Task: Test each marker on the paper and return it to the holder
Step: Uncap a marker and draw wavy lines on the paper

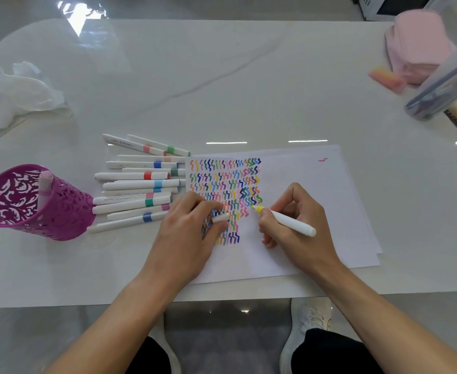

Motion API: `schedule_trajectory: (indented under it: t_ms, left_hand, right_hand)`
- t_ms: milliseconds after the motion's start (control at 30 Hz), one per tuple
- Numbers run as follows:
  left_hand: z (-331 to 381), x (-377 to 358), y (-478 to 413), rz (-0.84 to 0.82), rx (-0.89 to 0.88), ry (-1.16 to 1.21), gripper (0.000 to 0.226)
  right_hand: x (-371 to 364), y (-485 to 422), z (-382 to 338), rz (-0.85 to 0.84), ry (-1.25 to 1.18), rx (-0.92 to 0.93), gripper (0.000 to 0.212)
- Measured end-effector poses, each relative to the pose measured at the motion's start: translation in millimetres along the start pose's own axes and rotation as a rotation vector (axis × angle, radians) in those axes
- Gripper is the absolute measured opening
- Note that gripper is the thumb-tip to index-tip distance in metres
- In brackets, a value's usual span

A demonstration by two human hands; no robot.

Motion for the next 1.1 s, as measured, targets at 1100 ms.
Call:
schedule_trajectory:
  t_ms: [1100]
  left_hand:
    - [1.2, -0.7, -3.1, -0.001, 0.038, 0.032, 0.032]
  right_hand:
    - [-3.1, -0.3, 7.8, -0.042, 0.056, 0.047, 0.027]
Point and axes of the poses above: each hand's wrist, its own y-axis away from the middle knuckle, its own x-axis out of the back of the hand, z = x × y, the point moved 1 cm from there along -y, towards the middle knuckle, and after that the axes turned 11 degrees about x, right-handed, at the moved point
